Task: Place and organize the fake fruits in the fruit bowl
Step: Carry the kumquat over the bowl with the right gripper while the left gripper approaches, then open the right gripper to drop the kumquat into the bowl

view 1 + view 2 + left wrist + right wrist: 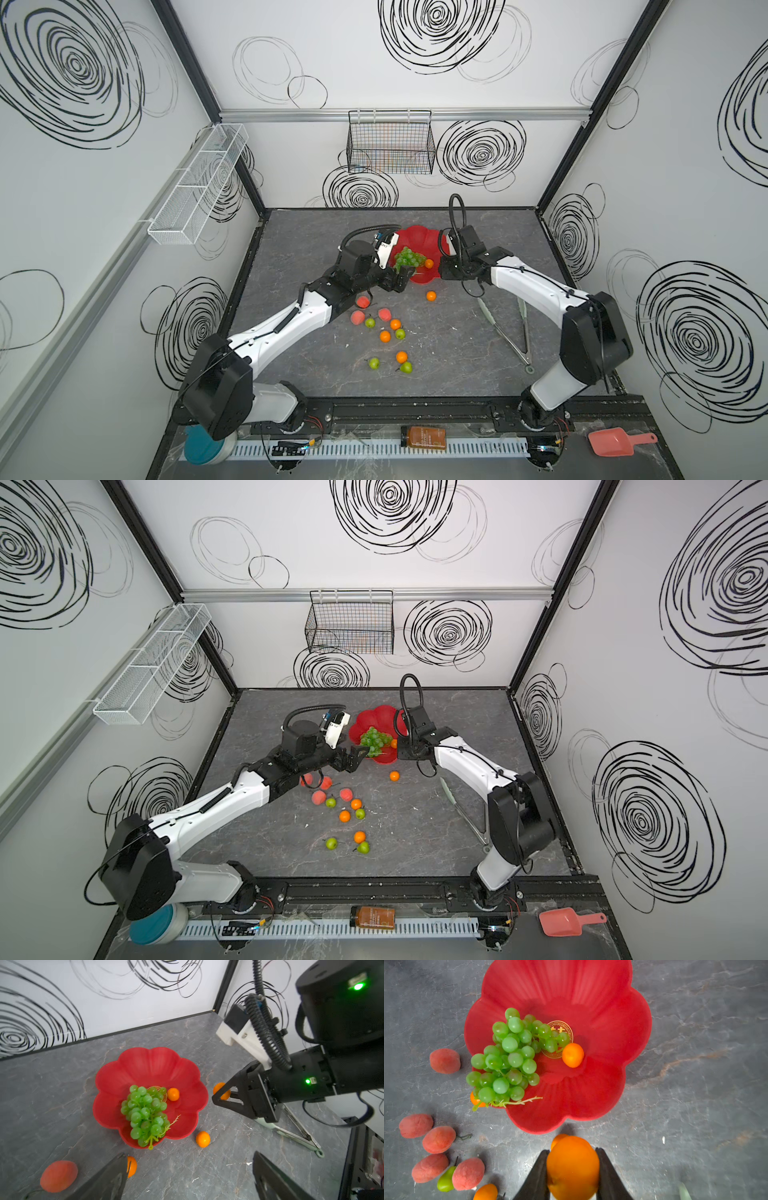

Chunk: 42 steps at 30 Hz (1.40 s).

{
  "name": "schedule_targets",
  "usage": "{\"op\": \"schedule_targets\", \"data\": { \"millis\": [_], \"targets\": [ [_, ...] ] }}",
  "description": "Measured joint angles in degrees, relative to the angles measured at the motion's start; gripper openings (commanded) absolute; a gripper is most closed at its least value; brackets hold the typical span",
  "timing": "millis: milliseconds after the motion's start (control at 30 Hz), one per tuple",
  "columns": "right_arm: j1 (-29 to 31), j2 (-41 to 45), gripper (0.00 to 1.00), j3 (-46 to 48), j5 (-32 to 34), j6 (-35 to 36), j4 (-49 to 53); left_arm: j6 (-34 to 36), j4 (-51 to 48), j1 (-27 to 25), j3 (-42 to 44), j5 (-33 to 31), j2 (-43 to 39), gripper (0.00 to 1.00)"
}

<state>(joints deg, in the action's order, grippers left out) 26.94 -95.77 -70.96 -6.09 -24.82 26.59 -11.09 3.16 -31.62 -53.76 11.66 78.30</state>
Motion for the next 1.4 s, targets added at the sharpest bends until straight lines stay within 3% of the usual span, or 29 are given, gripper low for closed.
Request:
{"op": "schedule_targets", "data": {
  "millis": [267,633,1133,1400],
  "targets": [
    [0.0,-12.2,0.32,-8.8,-0.8,1.6,1.0,-4.2,0.3,5.7,1.6,4.4,0.3,0.96],
    [0.0,-23.1,0.32,-17.4,-1.0,2.7,4.0,-7.0,0.4,7.7,1.6,8.0,0.3,0.96],
    [0.0,-25.2,0.5,-19.7,-1.2,3.2,6.3,-7.2,0.4,9.6,1.6,9.4,0.3,0.96],
    [0.0,-24.9,0.54,-20.6,-1.4,4.0,7.0,-6.4,0.2,9.7,2.0,9.1,-1.8,0.96]
  ]
}}
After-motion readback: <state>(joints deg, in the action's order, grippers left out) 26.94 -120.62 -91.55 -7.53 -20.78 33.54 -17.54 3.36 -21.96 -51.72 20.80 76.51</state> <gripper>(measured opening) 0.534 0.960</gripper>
